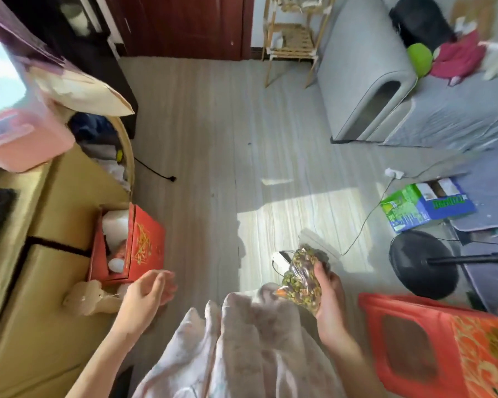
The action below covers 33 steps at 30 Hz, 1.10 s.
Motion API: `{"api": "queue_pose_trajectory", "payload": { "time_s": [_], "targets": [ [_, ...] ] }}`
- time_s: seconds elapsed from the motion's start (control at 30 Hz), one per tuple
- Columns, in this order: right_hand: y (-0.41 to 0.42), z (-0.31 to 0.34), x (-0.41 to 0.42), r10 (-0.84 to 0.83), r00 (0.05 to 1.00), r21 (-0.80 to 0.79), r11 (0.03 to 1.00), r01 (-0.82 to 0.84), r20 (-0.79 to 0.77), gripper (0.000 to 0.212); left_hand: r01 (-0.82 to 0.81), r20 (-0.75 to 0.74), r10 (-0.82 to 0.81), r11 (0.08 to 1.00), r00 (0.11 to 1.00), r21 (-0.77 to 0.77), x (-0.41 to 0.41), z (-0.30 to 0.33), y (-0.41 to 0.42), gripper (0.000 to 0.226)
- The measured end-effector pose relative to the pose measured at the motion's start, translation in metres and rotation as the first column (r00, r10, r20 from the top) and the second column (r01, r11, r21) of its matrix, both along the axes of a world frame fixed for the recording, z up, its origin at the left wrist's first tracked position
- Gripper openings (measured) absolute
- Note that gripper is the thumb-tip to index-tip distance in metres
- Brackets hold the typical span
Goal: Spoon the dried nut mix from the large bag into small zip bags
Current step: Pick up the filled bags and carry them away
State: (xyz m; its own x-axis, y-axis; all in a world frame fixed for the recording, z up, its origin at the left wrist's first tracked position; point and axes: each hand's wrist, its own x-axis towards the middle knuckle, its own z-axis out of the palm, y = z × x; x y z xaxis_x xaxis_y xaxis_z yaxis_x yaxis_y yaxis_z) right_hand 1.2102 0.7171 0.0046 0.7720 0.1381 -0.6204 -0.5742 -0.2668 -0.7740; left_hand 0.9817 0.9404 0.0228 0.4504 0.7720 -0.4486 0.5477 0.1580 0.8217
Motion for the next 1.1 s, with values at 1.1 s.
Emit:
{"api": "queue_pose_trajectory", "payload": {
  "time_s": [1.1],
  "targets": [
    [0.405,0.005,0.451,-0.018,0.998,0.001,1.0,0.018,-0.062,0.043,-0.065,0.033,0.066,0.997,0.997,-0.046,0.458,-0.001,0.381,0.023]
  ]
}}
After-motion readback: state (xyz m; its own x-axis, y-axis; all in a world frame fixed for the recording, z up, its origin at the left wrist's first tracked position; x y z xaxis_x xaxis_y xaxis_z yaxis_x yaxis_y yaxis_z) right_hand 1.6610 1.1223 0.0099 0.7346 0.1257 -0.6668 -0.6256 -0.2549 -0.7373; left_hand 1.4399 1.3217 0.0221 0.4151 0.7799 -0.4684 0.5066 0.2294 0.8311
